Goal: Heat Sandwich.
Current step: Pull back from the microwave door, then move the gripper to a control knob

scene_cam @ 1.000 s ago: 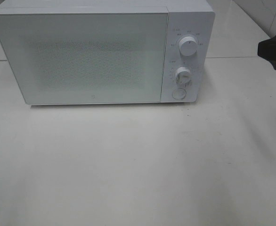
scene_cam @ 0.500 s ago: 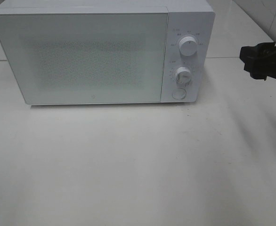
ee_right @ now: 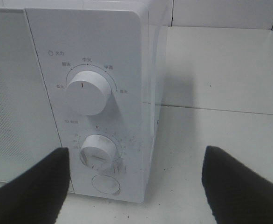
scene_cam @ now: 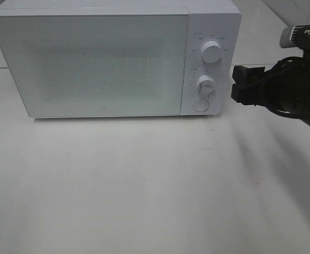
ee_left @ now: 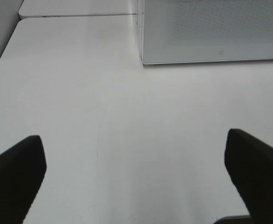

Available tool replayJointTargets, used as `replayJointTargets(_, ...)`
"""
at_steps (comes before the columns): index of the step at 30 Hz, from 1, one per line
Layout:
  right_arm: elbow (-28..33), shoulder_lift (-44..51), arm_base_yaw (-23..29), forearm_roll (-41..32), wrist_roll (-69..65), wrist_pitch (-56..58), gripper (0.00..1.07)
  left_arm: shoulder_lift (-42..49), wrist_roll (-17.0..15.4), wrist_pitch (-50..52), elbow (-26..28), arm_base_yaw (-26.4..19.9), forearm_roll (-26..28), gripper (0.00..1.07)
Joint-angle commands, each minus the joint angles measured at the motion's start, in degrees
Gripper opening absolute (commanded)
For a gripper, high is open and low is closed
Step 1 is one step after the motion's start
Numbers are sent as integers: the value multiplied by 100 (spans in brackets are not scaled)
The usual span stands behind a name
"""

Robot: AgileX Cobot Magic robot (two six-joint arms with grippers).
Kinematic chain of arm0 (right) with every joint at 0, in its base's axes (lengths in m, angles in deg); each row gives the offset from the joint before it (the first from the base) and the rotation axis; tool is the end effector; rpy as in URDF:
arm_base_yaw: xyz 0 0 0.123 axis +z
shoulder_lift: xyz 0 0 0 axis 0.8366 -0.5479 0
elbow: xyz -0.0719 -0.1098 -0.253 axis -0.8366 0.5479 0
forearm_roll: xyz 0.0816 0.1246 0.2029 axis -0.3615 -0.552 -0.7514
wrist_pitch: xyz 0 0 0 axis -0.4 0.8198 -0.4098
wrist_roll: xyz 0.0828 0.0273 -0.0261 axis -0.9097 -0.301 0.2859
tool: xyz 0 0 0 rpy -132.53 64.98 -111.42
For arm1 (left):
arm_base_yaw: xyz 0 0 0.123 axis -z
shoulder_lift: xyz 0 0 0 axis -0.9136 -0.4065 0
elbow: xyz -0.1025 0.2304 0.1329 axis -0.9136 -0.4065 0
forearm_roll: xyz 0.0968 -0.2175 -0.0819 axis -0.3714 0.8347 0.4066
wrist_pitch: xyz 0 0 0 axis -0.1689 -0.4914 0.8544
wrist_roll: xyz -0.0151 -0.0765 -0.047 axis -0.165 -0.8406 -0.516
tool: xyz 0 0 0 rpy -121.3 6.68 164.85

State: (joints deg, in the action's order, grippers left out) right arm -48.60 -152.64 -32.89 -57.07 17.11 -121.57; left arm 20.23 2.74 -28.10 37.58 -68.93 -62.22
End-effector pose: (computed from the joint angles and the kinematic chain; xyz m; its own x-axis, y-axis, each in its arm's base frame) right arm 0.2358 0.0808 0.2003 -0.1497 -0.0291 -0.9883 -0.1740 0.9847 -0.0026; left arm -0.0045 -0.0099 0.2788 -0.4328 0.0286 -0.9010 0.0669 0.9978 -0.0004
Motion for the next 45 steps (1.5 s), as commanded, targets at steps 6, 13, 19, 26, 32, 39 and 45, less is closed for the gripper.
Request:
replayJointTargets(6, 0, -670, 922, -1581, 584, -1123, 75, 155, 6, 97, -17, -6, 29, 104)
replayJointTargets(13, -11, -1123, 1461, -2355, 602, -1673, 75, 155, 6, 97, -17, -6, 29, 104)
replayJointTargets(19, -11, -1392, 1805, -2687, 602, -1862, 75, 155, 6, 97, -17, -6, 29, 104)
replayJointTargets(26, -11, -1627, 2028, -2750, 579, -1925, 75, 155, 6, 97, -17, -6, 29, 104)
replayJointTargets(32, -11, -1627, 2028, -2750, 579, -1937, 75, 155, 6, 97, -17, -6, 29, 104)
replayJointTargets(39, -11, -1627, 2028, -2699, 350, -1937, 75, 155, 6, 97, -17, -6, 29, 104)
replayJointTargets(45, -235, -1776, 2005, -2681, 344, -1942, 75, 155, 6, 97, -17, -6, 29, 104)
